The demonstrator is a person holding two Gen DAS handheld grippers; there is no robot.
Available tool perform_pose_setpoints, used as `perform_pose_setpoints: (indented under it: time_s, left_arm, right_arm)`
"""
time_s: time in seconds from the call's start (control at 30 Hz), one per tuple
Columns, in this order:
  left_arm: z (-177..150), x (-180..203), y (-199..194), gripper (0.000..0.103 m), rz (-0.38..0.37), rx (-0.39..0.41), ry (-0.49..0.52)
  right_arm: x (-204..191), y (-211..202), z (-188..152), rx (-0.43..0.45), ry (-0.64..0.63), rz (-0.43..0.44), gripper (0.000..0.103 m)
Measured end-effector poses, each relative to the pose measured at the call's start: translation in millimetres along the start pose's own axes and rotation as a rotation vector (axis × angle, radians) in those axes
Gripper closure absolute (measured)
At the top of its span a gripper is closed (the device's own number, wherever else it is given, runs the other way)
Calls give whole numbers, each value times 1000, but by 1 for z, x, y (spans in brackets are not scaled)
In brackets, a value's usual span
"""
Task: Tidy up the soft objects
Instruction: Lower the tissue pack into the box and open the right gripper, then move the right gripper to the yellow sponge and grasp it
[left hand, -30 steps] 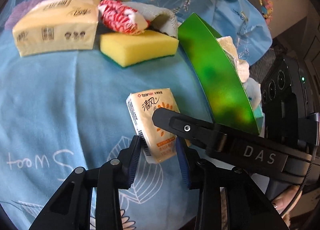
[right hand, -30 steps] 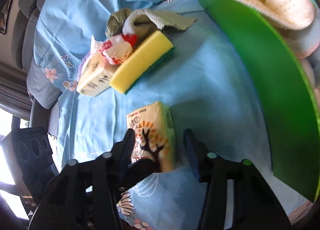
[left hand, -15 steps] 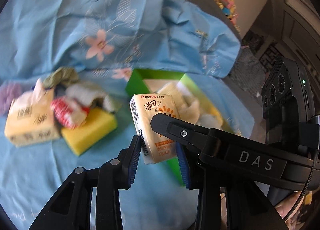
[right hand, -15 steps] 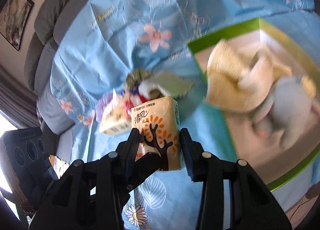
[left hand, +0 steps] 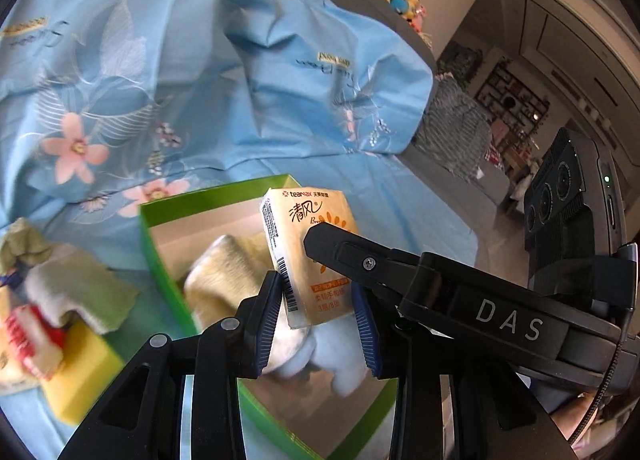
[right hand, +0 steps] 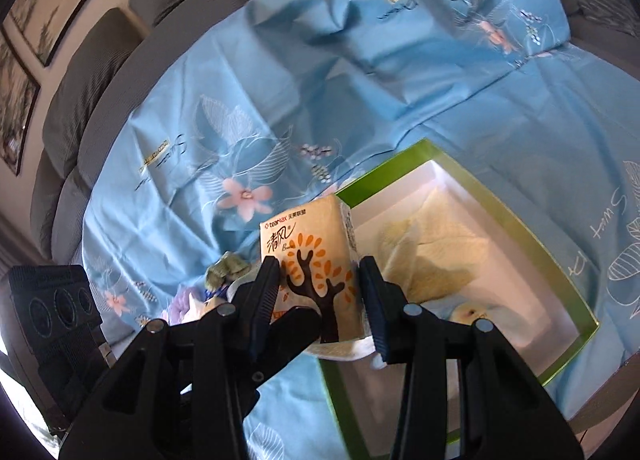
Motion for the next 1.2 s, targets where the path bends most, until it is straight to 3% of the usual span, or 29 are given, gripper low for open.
perform_pose_setpoints:
  time_s: [0.17, 0.57, 0.6, 0.67, 0.7, 0.73, 0.83, 0.97, 1.03, 1.2]
  left_arm:
    - [0, -7, 29, 66, -30, -39, -51]
    - [-11, -21, 59, 66, 0, -106, -96]
    - [-11, -20, 56, 66, 0, -107, -94]
    - [-11, -19, 51, 66, -18, -117, -99]
    - [-11, -18, 45, 66, -24, -120, -104]
    - [-9, -18, 41, 58, -16, -121, -104]
    - [-6, -16, 21, 33, 29, -95, -88]
    - [-8, -25, -11, 31, 70, -60, -100]
    - [-12, -35, -30, 31, 91, -44, -126]
    - [-29, -68, -78, 31, 181, 5, -202]
  right_arm:
    - [23, 17, 10, -15, 35, -57, 62]
    - [53, 50, 10, -84, 78, -96, 61]
    - [53, 50, 9, -86, 77, -94, 60]
    - [50, 45, 7, -72, 67, -94, 49]
    - [47, 42, 7, -59, 61, -95, 38]
    - [44, 38, 8, -45, 52, -95, 32]
    - [30, 21, 10, -2, 20, -98, 28]
    - [10, 0, 11, 24, -17, -90, 25]
    - [1, -8, 7, 30, -24, -69, 13]
    - [-28, -15, -9, 4, -40, 8, 11]
Point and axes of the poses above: each gripper's, at about its wrist camera, not at the fingertips, and y roughly the way its jaws point, x to its right, z to its top, the point moved 1 cm from there along y, roughly the way its jaws point, and after that the axes turned 5 degrees about x, right-handed, at the moved point
